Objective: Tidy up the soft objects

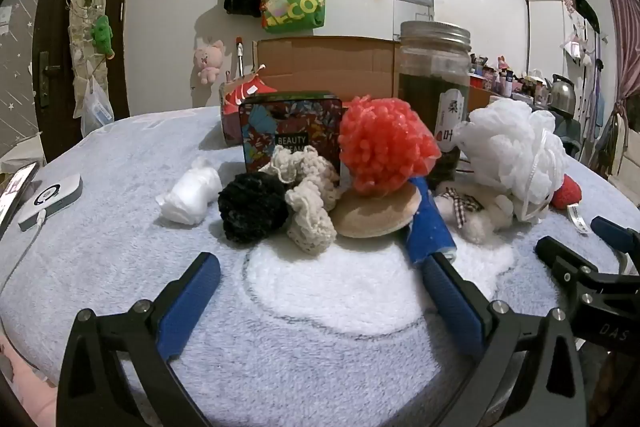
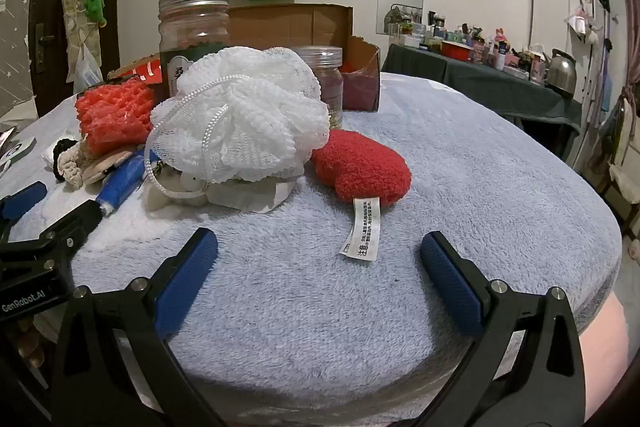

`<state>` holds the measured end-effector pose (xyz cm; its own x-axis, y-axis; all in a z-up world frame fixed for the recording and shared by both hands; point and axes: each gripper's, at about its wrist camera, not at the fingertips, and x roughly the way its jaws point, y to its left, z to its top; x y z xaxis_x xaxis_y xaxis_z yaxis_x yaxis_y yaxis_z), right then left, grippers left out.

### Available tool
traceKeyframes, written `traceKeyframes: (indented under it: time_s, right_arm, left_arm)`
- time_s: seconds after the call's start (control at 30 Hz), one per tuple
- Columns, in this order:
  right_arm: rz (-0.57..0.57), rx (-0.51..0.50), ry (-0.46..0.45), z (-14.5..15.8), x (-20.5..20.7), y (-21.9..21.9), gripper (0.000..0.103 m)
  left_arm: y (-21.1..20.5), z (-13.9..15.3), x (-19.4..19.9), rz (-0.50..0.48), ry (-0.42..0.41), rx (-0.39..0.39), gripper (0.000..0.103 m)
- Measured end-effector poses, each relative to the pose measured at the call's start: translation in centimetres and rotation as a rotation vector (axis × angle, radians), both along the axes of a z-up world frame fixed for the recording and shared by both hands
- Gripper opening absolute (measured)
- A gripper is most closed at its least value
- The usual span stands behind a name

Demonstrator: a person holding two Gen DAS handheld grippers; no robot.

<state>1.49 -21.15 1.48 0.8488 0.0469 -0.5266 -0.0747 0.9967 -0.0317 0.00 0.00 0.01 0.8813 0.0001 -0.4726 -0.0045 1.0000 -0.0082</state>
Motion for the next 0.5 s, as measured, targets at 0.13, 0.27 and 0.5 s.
traceKeyframes:
  time_s: [0.13,0.27,0.5]
  right_arm:
    - [0.001,-0.002,-0.001,0.01,0.02,0.03,0.103]
    - [0.0,-0.002,0.0,0.03,0.04,0.05,0.103]
    - [0.0,-0.002,0.001,0.04,0.04,0.05,0.103]
  left_arm:
    - [0.0,-0.01,0.0,0.0,0.001,0.0,0.103]
    - [0.0,-0.01,-0.01,0.0,0.001,0.001,0.103]
    - [-0.01,-0.01,0.01,0.0,0.003,0.001,0.103]
